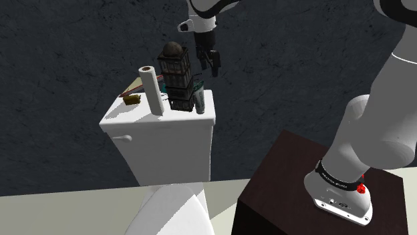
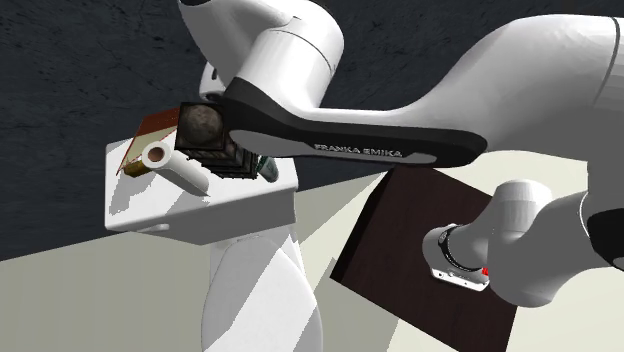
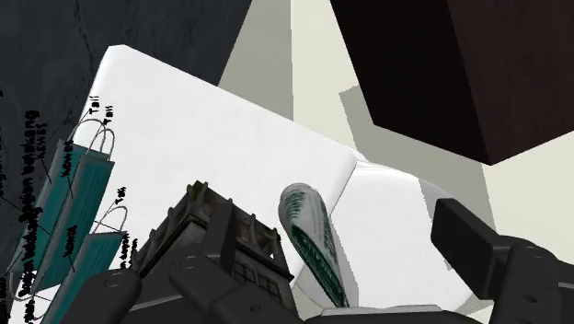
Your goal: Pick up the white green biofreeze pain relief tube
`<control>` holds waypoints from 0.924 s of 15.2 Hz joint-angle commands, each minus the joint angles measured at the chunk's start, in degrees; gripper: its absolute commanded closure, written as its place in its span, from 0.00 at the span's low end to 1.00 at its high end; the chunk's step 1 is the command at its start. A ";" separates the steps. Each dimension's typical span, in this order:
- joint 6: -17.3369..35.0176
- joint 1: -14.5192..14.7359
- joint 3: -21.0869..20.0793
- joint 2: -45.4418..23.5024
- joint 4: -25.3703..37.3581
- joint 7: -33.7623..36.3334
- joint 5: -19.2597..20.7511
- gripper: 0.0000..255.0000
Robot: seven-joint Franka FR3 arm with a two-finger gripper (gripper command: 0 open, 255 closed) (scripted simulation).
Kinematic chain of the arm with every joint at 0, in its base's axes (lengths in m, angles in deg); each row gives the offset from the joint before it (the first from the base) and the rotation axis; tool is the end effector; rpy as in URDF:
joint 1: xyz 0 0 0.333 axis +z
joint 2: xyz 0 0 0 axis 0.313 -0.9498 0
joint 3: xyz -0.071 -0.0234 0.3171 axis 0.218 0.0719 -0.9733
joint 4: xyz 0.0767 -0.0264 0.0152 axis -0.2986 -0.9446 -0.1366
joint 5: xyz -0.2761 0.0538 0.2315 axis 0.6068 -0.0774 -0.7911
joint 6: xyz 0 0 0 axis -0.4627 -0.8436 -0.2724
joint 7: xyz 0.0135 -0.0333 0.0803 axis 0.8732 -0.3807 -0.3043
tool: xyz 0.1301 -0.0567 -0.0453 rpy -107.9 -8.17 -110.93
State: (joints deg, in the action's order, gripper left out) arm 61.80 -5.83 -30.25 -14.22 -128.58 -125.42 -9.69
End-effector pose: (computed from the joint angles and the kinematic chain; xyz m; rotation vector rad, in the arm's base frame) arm 0.5259 0.0479 0.5011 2.5894 1.7296 -0.1591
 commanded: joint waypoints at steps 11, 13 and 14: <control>5.93 0.54 -0.66 -3.43 -1.94 -3.66 0.00 1.00; 5.89 0.51 -0.64 -3.50 -1.82 -3.72 -0.01 1.00; 5.72 0.55 -0.67 -3.63 -1.53 -3.66 -0.03 1.00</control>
State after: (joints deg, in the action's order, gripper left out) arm 67.66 -5.31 -30.88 -17.61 -129.98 -129.09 -9.73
